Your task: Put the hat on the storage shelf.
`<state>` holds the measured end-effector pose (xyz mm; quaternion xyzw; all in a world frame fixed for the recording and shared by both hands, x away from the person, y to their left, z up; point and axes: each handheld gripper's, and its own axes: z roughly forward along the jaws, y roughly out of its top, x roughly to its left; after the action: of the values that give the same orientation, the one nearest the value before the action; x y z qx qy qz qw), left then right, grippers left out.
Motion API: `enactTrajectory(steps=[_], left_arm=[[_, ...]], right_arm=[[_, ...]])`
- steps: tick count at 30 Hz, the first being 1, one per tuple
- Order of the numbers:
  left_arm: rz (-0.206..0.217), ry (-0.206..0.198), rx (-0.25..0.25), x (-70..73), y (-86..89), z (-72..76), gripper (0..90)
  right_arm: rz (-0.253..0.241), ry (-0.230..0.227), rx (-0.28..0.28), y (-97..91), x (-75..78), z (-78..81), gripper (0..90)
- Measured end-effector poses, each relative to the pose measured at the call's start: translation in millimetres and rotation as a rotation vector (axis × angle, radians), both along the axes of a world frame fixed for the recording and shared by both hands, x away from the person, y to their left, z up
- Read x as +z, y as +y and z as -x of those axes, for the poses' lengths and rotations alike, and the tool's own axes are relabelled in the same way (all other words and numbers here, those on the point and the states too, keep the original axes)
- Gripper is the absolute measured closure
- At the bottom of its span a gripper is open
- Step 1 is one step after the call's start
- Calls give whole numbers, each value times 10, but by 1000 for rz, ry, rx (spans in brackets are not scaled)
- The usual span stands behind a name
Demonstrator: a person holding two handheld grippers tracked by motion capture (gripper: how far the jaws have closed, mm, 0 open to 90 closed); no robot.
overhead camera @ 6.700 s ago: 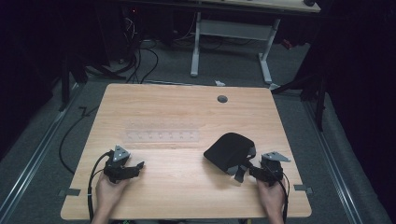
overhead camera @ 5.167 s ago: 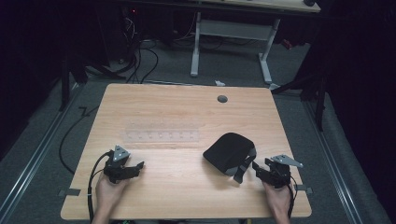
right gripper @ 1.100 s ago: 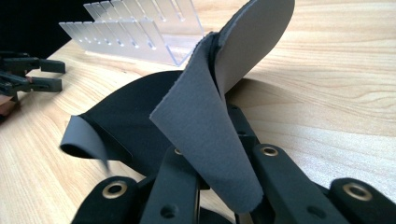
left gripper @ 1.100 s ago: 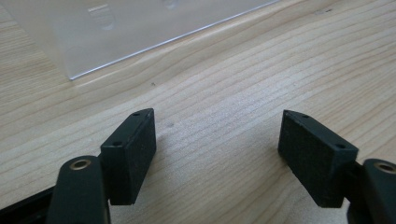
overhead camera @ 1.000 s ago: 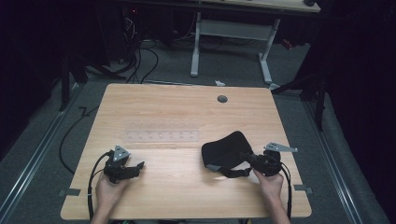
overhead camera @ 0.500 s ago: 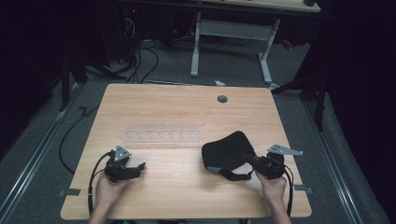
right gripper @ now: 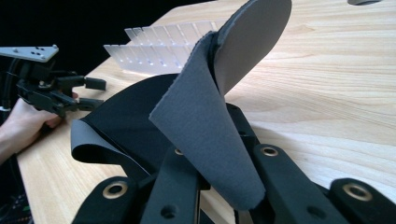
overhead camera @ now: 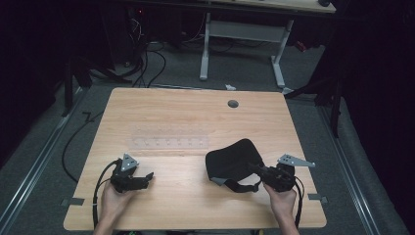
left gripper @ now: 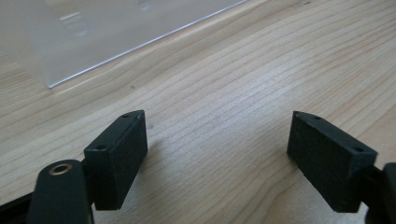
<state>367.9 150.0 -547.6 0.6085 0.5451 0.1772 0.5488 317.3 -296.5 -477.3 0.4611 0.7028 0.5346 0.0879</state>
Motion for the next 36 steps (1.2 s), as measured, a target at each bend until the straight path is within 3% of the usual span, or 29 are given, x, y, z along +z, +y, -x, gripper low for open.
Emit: enactTrajectory(steps=[3, 8, 20, 25, 30, 36], left_arm=[[22, 4, -20, 20, -12, 18, 216], [36, -22, -47, 78, -61, 86, 228], [62, -69, -169, 223, -252, 302, 258], [47, -110, -239, 308, -419, 434, 258], [45, -124, -306, 378, -556, 528, 246], [45, -129, -353, 401, -652, 573, 232]], right_arm=[[-7, -3, 3, 30, -5, 11, 852], [-14, 8, 9, 80, -16, 23, 852], [-21, 19, 33, 245, 15, 44, 852], [-27, 15, 62, 346, 26, 59, 851], [-27, 17, 84, 464, 14, 47, 851], [-27, 27, 104, 579, -25, 45, 851]])
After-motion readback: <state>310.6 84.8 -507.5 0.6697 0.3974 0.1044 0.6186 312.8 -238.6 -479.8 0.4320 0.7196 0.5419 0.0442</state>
